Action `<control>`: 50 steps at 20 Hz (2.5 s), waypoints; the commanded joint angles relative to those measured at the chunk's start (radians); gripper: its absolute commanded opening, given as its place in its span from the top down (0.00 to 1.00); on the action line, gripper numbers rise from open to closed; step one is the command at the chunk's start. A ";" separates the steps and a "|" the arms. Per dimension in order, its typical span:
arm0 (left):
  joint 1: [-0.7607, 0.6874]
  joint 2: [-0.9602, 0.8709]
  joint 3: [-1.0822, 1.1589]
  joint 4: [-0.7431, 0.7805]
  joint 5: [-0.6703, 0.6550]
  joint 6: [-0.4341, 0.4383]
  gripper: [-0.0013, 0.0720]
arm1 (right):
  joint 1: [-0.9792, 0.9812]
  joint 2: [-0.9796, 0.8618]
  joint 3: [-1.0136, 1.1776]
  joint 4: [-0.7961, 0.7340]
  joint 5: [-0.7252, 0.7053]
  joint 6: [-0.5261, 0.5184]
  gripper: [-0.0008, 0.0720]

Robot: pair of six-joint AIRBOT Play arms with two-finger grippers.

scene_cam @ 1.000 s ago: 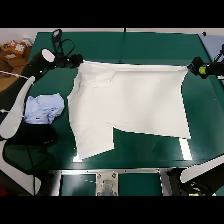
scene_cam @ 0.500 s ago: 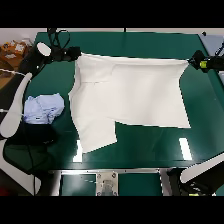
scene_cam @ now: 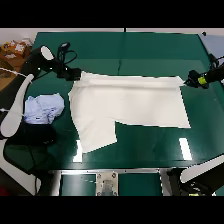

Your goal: Fold the shirts.

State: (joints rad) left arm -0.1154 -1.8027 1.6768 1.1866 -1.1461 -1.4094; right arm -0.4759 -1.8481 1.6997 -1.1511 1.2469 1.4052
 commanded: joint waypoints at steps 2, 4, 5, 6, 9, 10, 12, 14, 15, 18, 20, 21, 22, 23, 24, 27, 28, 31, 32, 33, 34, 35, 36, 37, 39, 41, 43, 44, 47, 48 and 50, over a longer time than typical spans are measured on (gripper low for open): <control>0.000 -0.001 -0.118 0.017 -0.044 -0.004 0.95 | -0.001 0.010 -0.092 -0.070 0.047 0.009 0.97; 0.000 -0.001 -0.141 0.002 0.003 -0.004 0.95 | -0.001 0.010 -0.093 -0.069 0.048 0.009 0.97; 0.000 -0.001 -0.140 -0.010 0.013 -0.005 0.94 | -0.002 0.010 -0.089 -0.070 0.054 0.020 0.89; 0.000 0.000 -0.137 -0.031 0.011 -0.005 0.87 | -0.006 0.011 -0.080 -0.075 0.069 0.046 0.77; 0.000 0.002 -0.083 -0.013 -0.125 -0.031 0.23 | -0.033 0.015 -0.048 -0.118 0.180 0.103 0.73; 0.000 0.002 -0.052 0.000 -0.188 -0.034 0.23 | -0.046 0.025 -0.048 -0.129 0.213 0.127 0.88; 0.000 0.002 0.003 0.019 -0.307 -0.062 0.23 | -0.066 0.055 -0.060 -0.129 0.263 0.154 0.97; 0.000 0.019 0.006 0.026 -0.381 -0.087 0.24 | -0.074 0.129 -0.128 -0.125 0.262 0.166 0.97; 0.000 0.036 -0.005 0.027 -0.410 -0.091 0.26 | -0.075 0.184 -0.182 -0.126 0.249 0.167 0.97; 0.000 0.138 -0.121 0.031 -0.440 -0.085 0.43 | -0.112 0.393 -0.409 -0.125 0.173 0.222 0.97; 0.000 0.254 -0.278 0.043 -0.404 -0.075 0.43 | -0.166 0.539 -0.585 -0.126 0.120 0.243 0.97; 0.000 0.330 -0.386 0.045 -0.361 -0.075 0.43 | -0.203 0.616 -0.682 -0.124 0.097 0.246 0.97; 0.000 0.412 -0.506 0.040 -0.300 -0.076 0.42 | -0.238 0.687 -0.776 -0.124 0.076 0.256 0.97; 0.000 0.489 -0.618 0.030 -0.238 -0.077 0.42 | -0.266 0.743 -0.856 -0.121 0.057 0.257 0.97; 0.000 0.565 -0.732 0.001 -0.175 -0.085 0.28 | -0.283 0.787 -0.925 -0.116 0.040 0.269 0.95; 0.000 0.689 -0.983 -0.107 -0.071 -0.109 0.04 | -0.284 0.835 -1.066 -0.061 -0.020 0.266 0.42; -0.002 0.700 -1.051 -0.147 -0.039 -0.100 0.04 | -0.284 0.834 -1.098 -0.034 -0.038 0.258 0.40; -0.003 0.697 -1.206 -0.340 0.121 -0.005 0.04 | -0.279 0.834 -1.179 0.074 -0.124 0.216 0.40; -0.003 0.697 -1.246 -0.420 0.197 0.036 0.04 | -0.269 0.831 -1.196 0.100 -0.169 0.208 0.40; -0.003 0.697 -1.274 -0.491 0.256 0.076 0.04 | -0.256 0.819 -1.204 0.123 -0.208 0.208 0.40; -0.003 0.697 -1.294 -0.543 0.302 0.107 0.04 | -0.239 0.793 -1.205 0.152 -0.244 0.208 0.40; -0.003 0.696 -1.305 -0.576 0.325 0.120 0.04 | -0.225 0.762 -1.205 0.184 -0.274 0.208 0.40; -0.003 0.695 -1.310 -0.607 0.337 0.137 0.07 | -0.210 0.725 -1.203 0.219 -0.305 0.207 0.40; -0.003 0.695 -1.312 -0.637 0.347 0.161 0.14 | -0.199 0.691 -1.198 0.250 -0.330 0.206 0.40; -0.003 0.695 -1.312 -0.712 0.354 0.213 0.18 | -0.187 0.636 -1.186 0.288 -0.371 0.206 0.40; -0.003 0.695 -1.312 -0.764 0.351 0.270 0.59 | -0.187 0.608 -1.175 0.288 -0.403 0.206 0.40; -0.003 0.695 -1.312 -0.800 0.352 0.309 0.87 | -0.187 0.602 -1.170 0.287 -0.424 0.206 0.55; -0.003 0.695 -1.312 -0.801 0.350 0.324 0.94 | -0.187 0.602 -1.167 0.288 -0.424 0.181 0.72; -0.003 0.702 -1.305 -0.767 0.303 0.343 0.95 | -0.191 0.602 -1.147 0.279 -0.380 0.093 0.97; -0.003 0.702 -1.292 -0.716 0.258 0.323 0.95 | -0.199 0.604 -1.129 0.260 -0.335 0.080 0.97; -0.003 0.710 -1.255 -0.577 0.163 0.242 0.95 | -0.223 0.621 -1.085 0.190 -0.232 0.079 0.97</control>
State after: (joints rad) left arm -0.1184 -1.1004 0.3923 0.4873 -0.8757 -1.1126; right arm -0.6788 -1.2388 0.5716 -0.9024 0.8936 1.5200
